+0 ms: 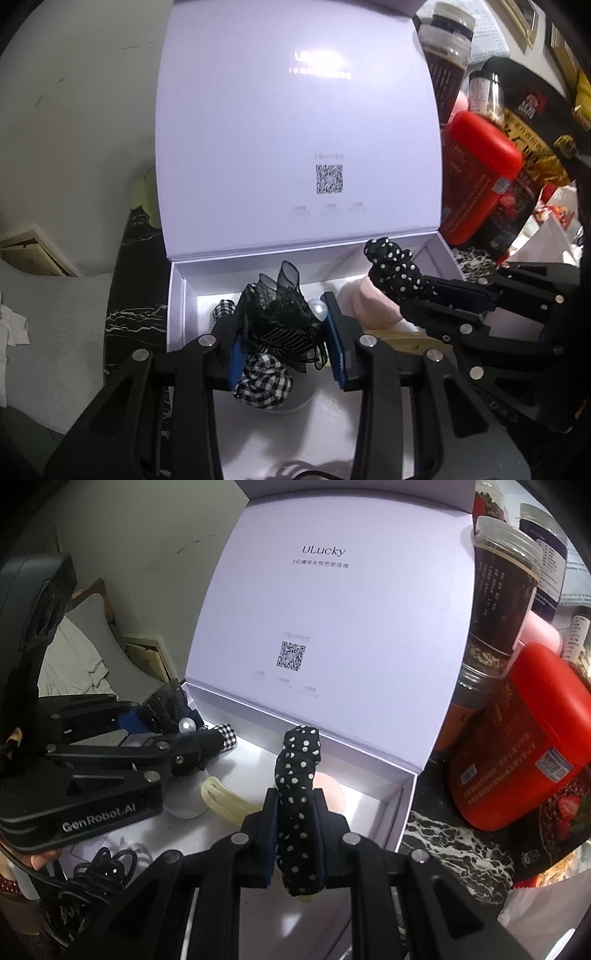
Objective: Organize objects
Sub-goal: 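Lower the mesh and polka-dot scrunchies with both grippers into the box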
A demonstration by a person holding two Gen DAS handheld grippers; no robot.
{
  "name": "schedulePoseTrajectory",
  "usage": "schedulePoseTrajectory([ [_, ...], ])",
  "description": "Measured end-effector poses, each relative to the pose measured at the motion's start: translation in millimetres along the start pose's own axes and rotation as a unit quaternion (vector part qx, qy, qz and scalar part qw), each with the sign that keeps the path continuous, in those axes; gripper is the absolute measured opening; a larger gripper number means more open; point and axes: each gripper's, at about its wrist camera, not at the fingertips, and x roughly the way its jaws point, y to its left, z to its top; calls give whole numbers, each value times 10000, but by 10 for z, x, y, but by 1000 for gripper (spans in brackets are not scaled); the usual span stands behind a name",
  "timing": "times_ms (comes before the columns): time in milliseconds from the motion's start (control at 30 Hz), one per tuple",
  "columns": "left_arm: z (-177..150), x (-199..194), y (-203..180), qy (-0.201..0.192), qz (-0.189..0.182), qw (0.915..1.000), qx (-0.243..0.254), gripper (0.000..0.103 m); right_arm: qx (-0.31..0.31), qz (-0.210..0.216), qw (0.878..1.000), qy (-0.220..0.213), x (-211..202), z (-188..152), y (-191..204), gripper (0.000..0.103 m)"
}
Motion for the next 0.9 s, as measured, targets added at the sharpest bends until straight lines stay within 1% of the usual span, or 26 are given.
schedulePoseTrajectory([
  [67, -7, 33, -11, 11, 74, 10000, 24, 34, -23, -48, 10000, 47, 31, -16, 0, 16],
  [467, -40, 155, 24, 115, 222, 9997, 35, 35, -47, -92, 9997, 227, 153, -61, -54, 16],
  [533, -41, 170, 21, 138, 263, 9995, 45, 37, -49, -97, 9996, 247, 161, -63, -59, 17],
  [600, -40, 169, 21, 136, 254, 9996, 51, 39, -33, -96, 9996, 272, 160, -72, -88, 18],
  [733, -42, 164, 21, 119, 208, 9997, 34, 45, 17, -127, 9994, 335, 151, -67, -121, 19],
  [800, -40, 149, 11, 112, 202, 9997, 52, 45, 24, -168, 9993, 346, 144, -38, -112, 20],
  [900, -23, 72, -12, 36, 175, 9998, 82, 46, 26, -216, 9993, 298, 93, -19, -176, 25],
])
